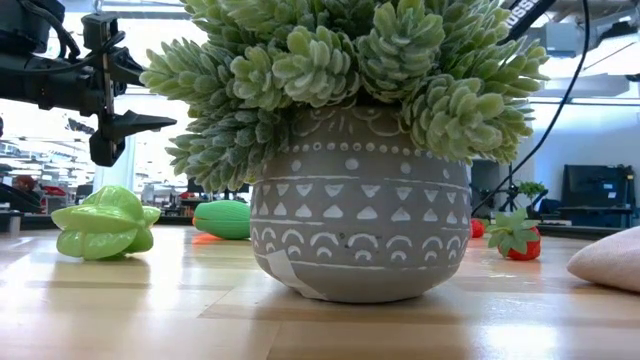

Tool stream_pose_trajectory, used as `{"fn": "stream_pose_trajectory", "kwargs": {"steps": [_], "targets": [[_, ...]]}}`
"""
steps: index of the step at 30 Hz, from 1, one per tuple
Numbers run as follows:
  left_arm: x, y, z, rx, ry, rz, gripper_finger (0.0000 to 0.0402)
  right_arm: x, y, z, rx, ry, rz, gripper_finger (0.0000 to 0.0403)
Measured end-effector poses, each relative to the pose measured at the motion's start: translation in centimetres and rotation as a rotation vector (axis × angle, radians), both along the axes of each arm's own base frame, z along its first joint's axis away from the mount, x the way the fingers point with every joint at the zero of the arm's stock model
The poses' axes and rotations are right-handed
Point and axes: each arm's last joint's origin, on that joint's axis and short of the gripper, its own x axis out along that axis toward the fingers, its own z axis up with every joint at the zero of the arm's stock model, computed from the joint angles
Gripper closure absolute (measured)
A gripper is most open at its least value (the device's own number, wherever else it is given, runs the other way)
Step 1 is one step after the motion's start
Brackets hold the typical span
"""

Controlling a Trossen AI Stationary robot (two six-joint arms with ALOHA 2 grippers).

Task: Pick and placing Produce into tupperware
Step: Put the pea into the transparent bin, then put the top corn into the transparent bin

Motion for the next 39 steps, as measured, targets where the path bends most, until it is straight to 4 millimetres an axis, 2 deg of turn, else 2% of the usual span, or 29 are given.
{"fn": "stream_pose_trajectory", "kwargs": {"steps": [4, 12, 39], "targets": [[0.00, 0.00, 0.00, 0.000, 0.000, 0.000, 0.0193, 0.01, -0.28, -0.55, -0.018, 0.073, -0.010, 0.0259], [0.00, 0.00, 0.00, 0.000, 0.000, 0.001, 0.0193, 0.11, -0.30, -0.19, -0.048, 0.072, 0.005, 0.0264], [0.00, 0.01, 0.01, 0.001, 0.000, 0.003, 0.0193, 0.22, 0.16, -0.40, -0.035, 0.092, 0.019, 0.0210]]}}
